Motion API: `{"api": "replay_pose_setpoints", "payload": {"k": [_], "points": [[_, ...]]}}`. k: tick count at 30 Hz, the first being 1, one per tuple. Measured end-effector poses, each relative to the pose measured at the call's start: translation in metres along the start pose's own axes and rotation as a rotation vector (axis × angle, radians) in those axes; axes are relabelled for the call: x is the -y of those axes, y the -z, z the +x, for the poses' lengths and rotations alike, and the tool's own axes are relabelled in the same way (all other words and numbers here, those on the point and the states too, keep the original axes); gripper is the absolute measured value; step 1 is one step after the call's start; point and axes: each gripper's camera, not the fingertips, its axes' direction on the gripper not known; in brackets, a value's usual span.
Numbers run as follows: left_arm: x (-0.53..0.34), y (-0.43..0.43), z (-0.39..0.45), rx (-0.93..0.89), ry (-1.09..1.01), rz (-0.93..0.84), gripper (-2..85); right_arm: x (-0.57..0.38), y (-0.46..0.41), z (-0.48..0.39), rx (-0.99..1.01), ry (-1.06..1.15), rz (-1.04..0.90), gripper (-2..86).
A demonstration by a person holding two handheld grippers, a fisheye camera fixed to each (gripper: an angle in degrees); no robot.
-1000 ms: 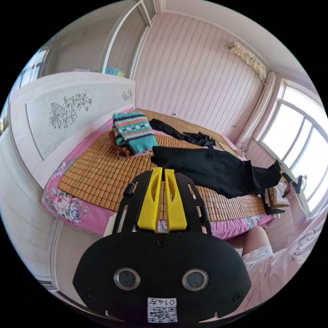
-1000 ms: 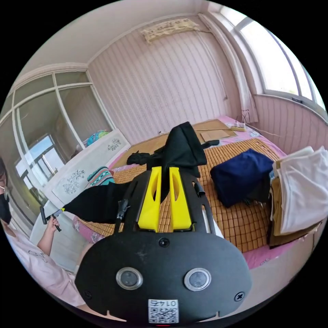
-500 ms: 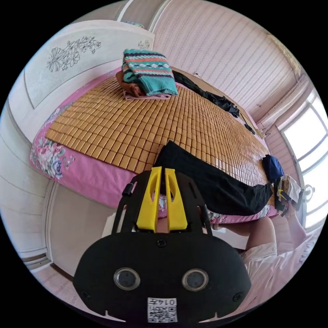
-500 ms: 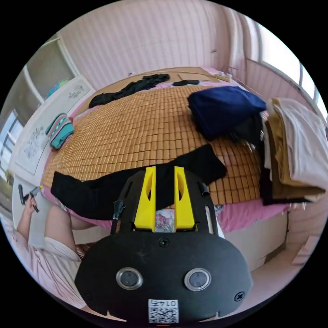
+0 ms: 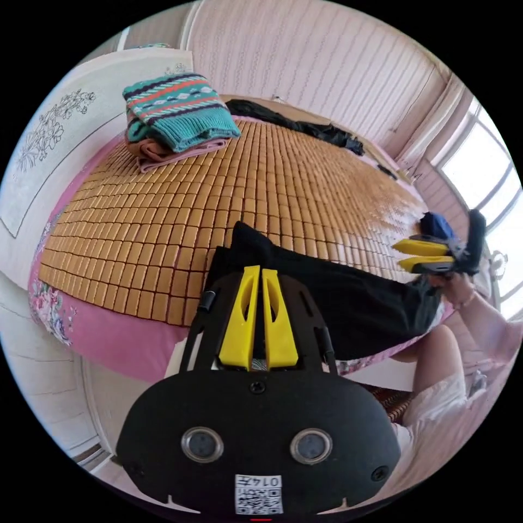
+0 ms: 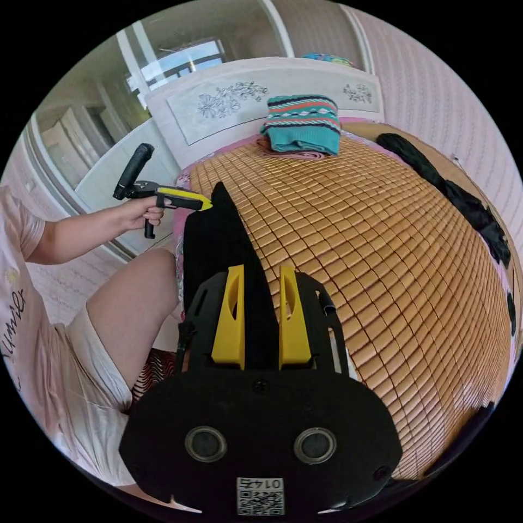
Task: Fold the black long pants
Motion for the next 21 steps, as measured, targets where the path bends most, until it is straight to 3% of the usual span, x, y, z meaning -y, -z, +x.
{"api": "replay_pose_setpoints", "payload": {"k": [4,10,11,13,15,21], "points": [[-0.042,0.047,-0.003,-0.111,-0.007,0.067,-1.0,0.031,-0.022,-0.018,0.061,0.096,-0.02,9.9],[-0.113,0.053,-0.027,-0.077,0.17,-0.007,-0.9,0.061,-0.092,-0.038,0.036,0.096,-0.234,11.1],[-0.121,0.049,-0.033,-0.057,0.208,-0.027,-0.9,0.062,-0.091,-0.04,0.026,0.091,-0.19,10.8],[-0.131,0.044,-0.041,-0.022,0.252,-0.049,-0.8,0.063,-0.093,-0.05,0.047,0.108,-0.218,2.6],[-0.142,0.041,-0.053,-0.053,0.348,-0.065,-0.2,0.063,-0.093,-0.057,0.062,0.125,-0.232,1.6],[-0.163,0.074,-0.067,-0.137,0.565,0.126,8.8,0.062,-0.072,-0.074,0.053,0.189,-0.18,0.4]]}}
